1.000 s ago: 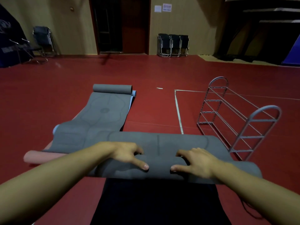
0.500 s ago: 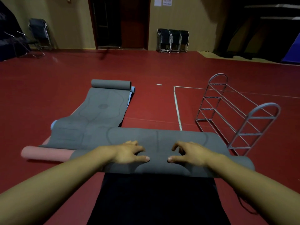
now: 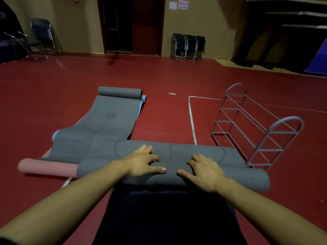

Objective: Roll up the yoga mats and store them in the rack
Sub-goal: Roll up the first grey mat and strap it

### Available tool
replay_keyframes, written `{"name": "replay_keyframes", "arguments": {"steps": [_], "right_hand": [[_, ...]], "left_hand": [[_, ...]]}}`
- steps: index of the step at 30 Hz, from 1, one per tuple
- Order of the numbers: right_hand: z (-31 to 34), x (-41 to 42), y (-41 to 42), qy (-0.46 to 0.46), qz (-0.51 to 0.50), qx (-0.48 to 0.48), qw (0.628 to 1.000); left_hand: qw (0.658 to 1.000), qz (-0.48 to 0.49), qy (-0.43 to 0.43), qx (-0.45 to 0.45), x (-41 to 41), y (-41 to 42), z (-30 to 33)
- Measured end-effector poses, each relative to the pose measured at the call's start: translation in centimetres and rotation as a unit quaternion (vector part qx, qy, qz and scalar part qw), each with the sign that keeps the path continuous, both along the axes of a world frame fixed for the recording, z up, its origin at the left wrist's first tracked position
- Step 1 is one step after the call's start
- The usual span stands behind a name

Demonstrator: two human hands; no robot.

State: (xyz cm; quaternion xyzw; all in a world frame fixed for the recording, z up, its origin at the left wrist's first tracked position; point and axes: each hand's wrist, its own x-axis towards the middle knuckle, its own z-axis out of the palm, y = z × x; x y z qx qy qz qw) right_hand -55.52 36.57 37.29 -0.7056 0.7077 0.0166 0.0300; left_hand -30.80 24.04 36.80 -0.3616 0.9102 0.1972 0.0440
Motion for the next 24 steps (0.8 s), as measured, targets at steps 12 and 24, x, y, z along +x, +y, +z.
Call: {"name": "replay_keyframes", "arguments": {"steps": [12, 24], "right_hand": [[0.8, -0.6, -1.8, -0.100, -0.031, -0.034, 0.994], [0.0, -1.1, -3.1, -0.005, 0.033, -0.095, 0.995]], "left_hand": [[0.989, -0.024, -0.019, -0.148, -0.6, 1.7, 0.0], [0.990, 0.064, -0.029, -0.119, -2.0, 0.5, -0.1]]}}
